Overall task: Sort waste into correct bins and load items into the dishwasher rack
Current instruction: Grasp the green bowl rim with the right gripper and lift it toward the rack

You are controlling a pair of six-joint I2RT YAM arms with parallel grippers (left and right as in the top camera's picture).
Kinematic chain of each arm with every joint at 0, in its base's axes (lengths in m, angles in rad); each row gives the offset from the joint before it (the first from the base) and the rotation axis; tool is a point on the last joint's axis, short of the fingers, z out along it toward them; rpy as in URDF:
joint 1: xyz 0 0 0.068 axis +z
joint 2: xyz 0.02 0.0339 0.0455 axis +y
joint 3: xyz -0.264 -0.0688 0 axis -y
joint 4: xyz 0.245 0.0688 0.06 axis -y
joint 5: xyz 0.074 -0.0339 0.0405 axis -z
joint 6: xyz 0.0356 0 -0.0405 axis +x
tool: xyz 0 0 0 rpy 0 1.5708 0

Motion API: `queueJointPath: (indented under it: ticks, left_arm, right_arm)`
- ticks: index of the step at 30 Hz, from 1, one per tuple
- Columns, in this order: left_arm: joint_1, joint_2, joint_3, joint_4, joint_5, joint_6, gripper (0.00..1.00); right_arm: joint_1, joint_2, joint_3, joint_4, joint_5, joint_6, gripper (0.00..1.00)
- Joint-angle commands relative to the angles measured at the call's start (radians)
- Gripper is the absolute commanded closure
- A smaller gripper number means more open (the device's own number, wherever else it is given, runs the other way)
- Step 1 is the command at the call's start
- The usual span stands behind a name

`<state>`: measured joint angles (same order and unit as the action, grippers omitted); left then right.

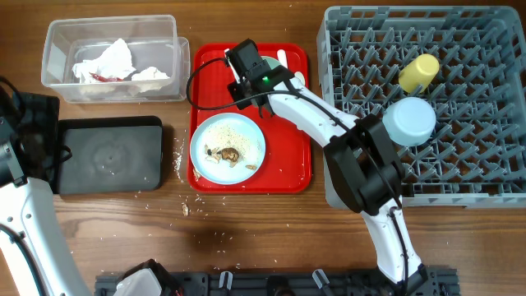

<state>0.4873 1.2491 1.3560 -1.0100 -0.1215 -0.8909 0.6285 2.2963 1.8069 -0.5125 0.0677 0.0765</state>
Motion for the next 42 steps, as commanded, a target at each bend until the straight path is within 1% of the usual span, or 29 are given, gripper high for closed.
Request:
queueJointPath:
  ticks: [1,2,5,6,8,10,12,14,15,17,19,23,24,26,30,34,37,39,42]
  left_arm:
    - [0.006,-0.004,-0.004,0.002,-0.002,0.02,0.0]
    - [0.006,-0.003,-0.004,0.002,-0.003,0.02,0.0]
    - [0.006,-0.003,-0.004,0.002,-0.002,0.02,0.0]
    - [0.006,-0.003,-0.004,0.002,-0.003,0.02,0.0]
    - [0.006,-0.004,-0.004,0.002,-0.002,0.02,0.0]
    - [0.006,-0.003,-0.004,0.002,-0.002,0.02,0.0]
    - [0.006,-0.003,-0.004,0.002,-0.002,0.02,0.0]
    - [0.006,-0.003,-0.004,0.002,-0.002,0.02,0.0]
    - [0.006,-0.004,-0.004,0.002,-0.003,0.02,0.0]
    - [0.006,-0.004,-0.004,0.002,-0.002,0.02,0.0]
    - [0.006,-0.003,-0.004,0.002,-0.003,0.02,0.0]
    - [0.006,-0.004,-0.004,0.002,-0.003,0.02,0.0]
    - [0.006,-0.004,-0.004,0.002,-0.003,0.02,0.0]
    - [0.006,-0.004,-0.004,0.002,-0.002,0.02,0.0]
    - [0.006,-0.004,-0.004,0.002,-0.003,0.02,0.0]
    - [0.006,-0.003,-0.004,0.002,-0.002,0.02,0.0]
    - [0.006,-0.004,-0.004,0.002,-0.002,0.02,0.0]
    - [0.006,-0.004,-0.004,0.002,-0.002,0.02,0.0]
    - [0.006,-0.004,-0.004,0.002,-0.003,0.02,0.0]
  right_arm:
    - [-0.012,-0.153,0.018,-0.024,-0.043,0.058,0.96]
    - [-0.029,-0.217,0.018,-0.039,-0.039,0.062,0.96]
    - [-0.083,-0.338,0.018,-0.093,-0.04,0.11,0.96]
    - [-0.127,-0.405,0.018,-0.14,-0.045,0.136,0.96]
    - [-0.218,-0.502,0.018,-0.235,-0.091,0.14,0.96]
    - [-0.322,-0.576,0.018,-0.339,-0.173,0.139,0.96]
    - [-0.457,-0.633,0.018,-0.465,-0.299,0.141,0.96]
    - [-0.583,-0.651,0.018,-0.57,-0.439,0.14,0.96]
    - [-0.693,-0.65,0.016,-0.663,-0.567,0.132,0.96]
    - [-0.789,-0.649,-0.011,-0.732,-0.711,0.069,0.96]
    - [-0.874,-0.649,-0.056,-0.811,-0.902,-0.082,0.96]
    - [-0.929,-0.649,-0.197,-0.95,-1.123,-0.377,0.96]
    - [-0.929,-0.649,-0.229,-0.97,-1.179,-0.425,0.96]
    - [-0.929,-0.649,-0.306,-0.968,-1.274,-0.469,0.96]
    - [-0.929,-0.649,-0.496,-0.916,-1.317,-0.457,0.96]
    - [-0.953,-0.649,-0.636,-0.762,-1.327,-0.307,0.96]
    - [-0.984,-0.649,-0.686,-0.698,-1.323,-0.248,0.96]
    - [-1.002,-0.649,-0.701,-0.702,-1.303,-0.248,0.96]
    - [-1.035,-0.649,-0.701,-0.727,-1.208,-0.25,0.96]
